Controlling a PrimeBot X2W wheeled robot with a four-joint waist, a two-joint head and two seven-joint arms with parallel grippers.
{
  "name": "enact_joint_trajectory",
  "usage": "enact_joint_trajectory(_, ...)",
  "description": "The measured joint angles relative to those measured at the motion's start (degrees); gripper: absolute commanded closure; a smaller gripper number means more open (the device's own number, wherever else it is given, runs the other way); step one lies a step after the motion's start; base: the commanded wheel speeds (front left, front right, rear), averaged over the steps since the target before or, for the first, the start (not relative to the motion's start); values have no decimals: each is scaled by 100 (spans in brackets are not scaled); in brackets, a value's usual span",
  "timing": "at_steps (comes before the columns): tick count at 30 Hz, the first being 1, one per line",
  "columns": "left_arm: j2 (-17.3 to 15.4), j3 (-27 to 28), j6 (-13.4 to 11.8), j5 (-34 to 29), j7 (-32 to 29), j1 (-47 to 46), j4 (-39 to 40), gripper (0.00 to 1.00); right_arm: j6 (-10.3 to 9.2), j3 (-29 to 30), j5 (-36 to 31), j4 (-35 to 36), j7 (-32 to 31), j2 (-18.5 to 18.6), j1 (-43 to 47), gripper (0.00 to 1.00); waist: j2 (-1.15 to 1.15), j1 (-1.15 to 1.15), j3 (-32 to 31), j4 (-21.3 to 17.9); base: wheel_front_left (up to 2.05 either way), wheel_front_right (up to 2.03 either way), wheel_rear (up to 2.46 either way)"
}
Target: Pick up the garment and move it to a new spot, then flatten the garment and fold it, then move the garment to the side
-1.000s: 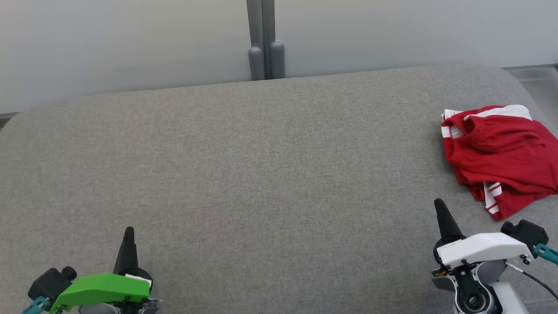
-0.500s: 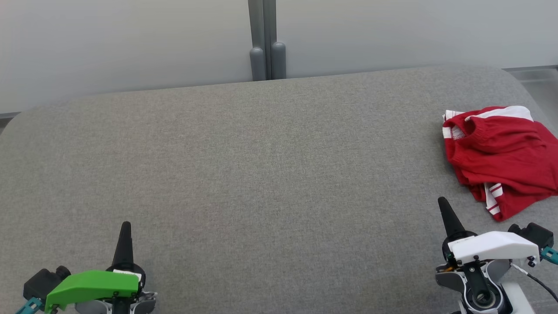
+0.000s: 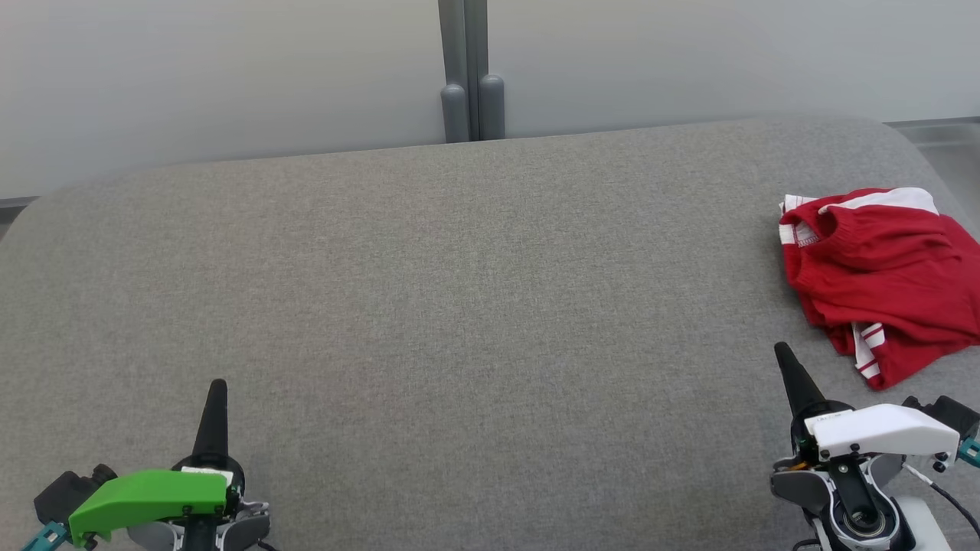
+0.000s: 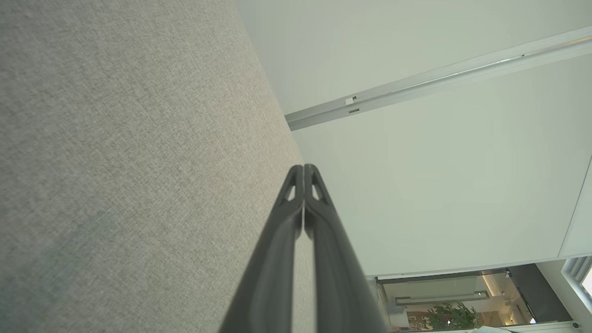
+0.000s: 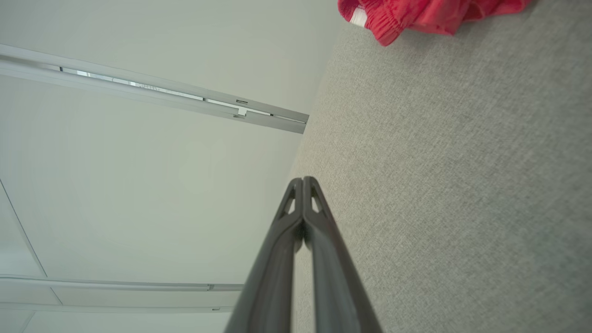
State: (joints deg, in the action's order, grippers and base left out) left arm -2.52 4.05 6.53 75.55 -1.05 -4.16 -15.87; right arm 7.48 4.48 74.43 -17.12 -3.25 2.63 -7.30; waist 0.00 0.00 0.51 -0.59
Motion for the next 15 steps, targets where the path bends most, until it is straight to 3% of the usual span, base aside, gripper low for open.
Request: enact_joint_trajectory(15,-5,77,29,689,-157,-54,88,100,0,113,714,74,-182,4,-1,100,0,0,-12,23,0,0,0)
